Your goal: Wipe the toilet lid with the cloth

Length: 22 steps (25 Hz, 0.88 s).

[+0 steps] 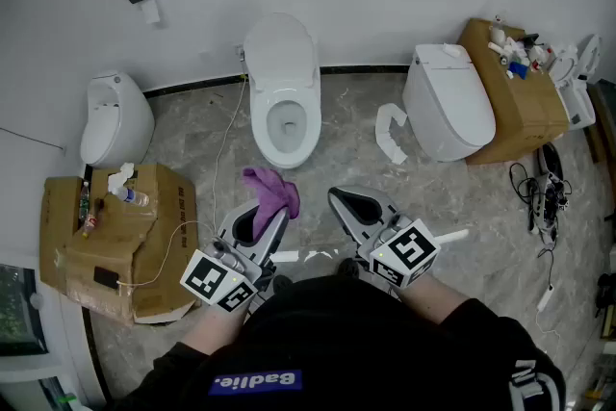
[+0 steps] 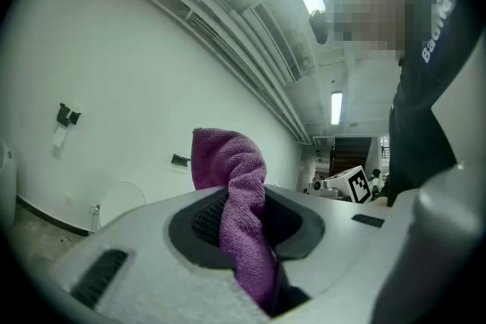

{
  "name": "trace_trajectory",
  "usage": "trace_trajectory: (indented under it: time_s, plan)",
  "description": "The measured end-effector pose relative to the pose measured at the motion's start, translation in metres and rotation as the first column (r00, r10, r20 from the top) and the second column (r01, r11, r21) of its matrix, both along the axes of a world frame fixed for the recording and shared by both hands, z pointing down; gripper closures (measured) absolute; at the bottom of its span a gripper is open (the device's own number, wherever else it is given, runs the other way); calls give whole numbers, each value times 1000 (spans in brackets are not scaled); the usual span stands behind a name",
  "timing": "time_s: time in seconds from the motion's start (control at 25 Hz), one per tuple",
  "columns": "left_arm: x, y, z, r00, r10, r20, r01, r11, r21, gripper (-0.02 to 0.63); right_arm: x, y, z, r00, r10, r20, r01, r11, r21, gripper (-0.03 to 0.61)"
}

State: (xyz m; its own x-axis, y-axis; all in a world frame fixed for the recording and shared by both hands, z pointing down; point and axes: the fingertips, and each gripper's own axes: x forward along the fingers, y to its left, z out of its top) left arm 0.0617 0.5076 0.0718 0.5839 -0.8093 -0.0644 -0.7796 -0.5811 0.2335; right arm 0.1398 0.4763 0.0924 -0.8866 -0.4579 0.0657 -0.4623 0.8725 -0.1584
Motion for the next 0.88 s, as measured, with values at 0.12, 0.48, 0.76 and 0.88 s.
trace_trajectory:
  time_s: [0.12,0.48,0.76,0.88]
  plan:
    - [3,0,1,1000,1,-3,-1,1000,-1,528,3,1,2,1000,-2,-1,2,1000,-3,552]
    - [9,-3,6,1000,-8,-12,8,1000,-6,529,7,-1,5,1000,-22,8,22,1000,-6,552]
    - [23,-18,8,1000,-29,-4,29,999,-20,529,24,-15,3,998,-40,47,42,999,-25,552]
    - [33,-25,10,999,-46,3,46,999,-20,528,36,-24,7,997,-51,54,53,998,-32,552]
